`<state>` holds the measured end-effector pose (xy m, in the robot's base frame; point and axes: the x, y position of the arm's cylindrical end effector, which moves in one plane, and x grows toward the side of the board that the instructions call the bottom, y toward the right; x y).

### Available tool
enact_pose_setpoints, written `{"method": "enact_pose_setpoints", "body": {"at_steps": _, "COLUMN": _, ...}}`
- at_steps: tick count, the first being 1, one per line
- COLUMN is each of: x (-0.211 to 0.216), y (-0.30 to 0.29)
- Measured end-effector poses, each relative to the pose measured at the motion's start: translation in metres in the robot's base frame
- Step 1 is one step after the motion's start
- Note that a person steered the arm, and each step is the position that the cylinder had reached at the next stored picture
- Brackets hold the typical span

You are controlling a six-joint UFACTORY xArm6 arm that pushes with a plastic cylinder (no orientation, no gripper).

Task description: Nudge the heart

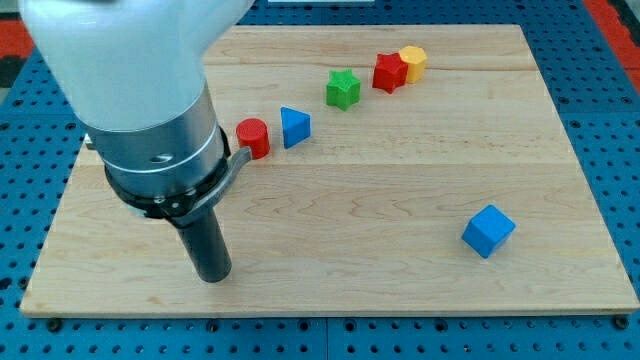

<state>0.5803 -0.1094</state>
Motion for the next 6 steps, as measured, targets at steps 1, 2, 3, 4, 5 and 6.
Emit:
{"method": "enact_pose_setpoints", "body": {"at_steps": 1, "x": 0.0, "y": -0.001}}
{"method": "enact_pose_setpoints", "body": {"at_steps": 2, "x": -0.003, "y": -0.032}}
{"method": "enact_pose_setpoints", "body": {"at_steps": 3, "x": -0.017, "y": -0.07}}
{"method": "enact_pose_setpoints", "body": {"at_steps": 4, "x": -0.04, "y": -0.098}}
{"method": "enact_pose_setpoints", "body": {"at_steps": 5, "x": -0.066, "y": -0.099}}
{"method": "enact_pose_setpoints", "body": {"at_steps": 6, "x": -0.081, "y": -0.088}}
